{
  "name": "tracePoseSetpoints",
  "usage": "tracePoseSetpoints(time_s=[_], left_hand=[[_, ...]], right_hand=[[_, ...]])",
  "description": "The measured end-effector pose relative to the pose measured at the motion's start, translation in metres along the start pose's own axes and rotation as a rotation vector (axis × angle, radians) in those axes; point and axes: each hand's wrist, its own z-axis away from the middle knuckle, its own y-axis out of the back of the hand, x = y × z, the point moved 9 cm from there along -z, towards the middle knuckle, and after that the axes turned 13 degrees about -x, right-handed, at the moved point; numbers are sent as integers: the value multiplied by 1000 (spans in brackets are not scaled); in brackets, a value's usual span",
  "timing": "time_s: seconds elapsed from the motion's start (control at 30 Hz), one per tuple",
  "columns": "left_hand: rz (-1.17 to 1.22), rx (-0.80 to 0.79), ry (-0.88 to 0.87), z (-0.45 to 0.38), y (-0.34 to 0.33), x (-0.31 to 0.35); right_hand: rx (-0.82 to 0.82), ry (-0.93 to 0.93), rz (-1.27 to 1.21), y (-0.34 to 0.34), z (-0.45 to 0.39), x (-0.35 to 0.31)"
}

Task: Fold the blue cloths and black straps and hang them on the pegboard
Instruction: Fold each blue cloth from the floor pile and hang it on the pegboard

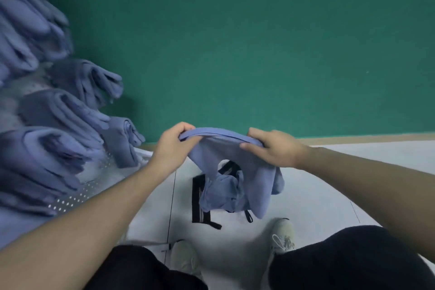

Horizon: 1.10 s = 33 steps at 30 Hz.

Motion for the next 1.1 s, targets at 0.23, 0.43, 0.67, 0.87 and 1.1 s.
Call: tracePoseSetpoints(time_s=[0.23, 0.43, 0.67, 0.87, 1.1], left_hand=[[116, 14, -31, 37, 21, 98], [204, 48, -116, 65, 30, 175], [233, 108, -204, 85, 41, 232], [409, 144, -204, 94, 50, 247], [517, 104, -202, 100, 49, 252]], right_hand=[[-37, -56, -204, 45, 59, -36], [186, -23, -424, 95, 95, -74], [337, 113, -853, 145, 118, -137], [290, 263, -913, 162, 128, -182], [447, 227, -781, 186, 139, -183]])
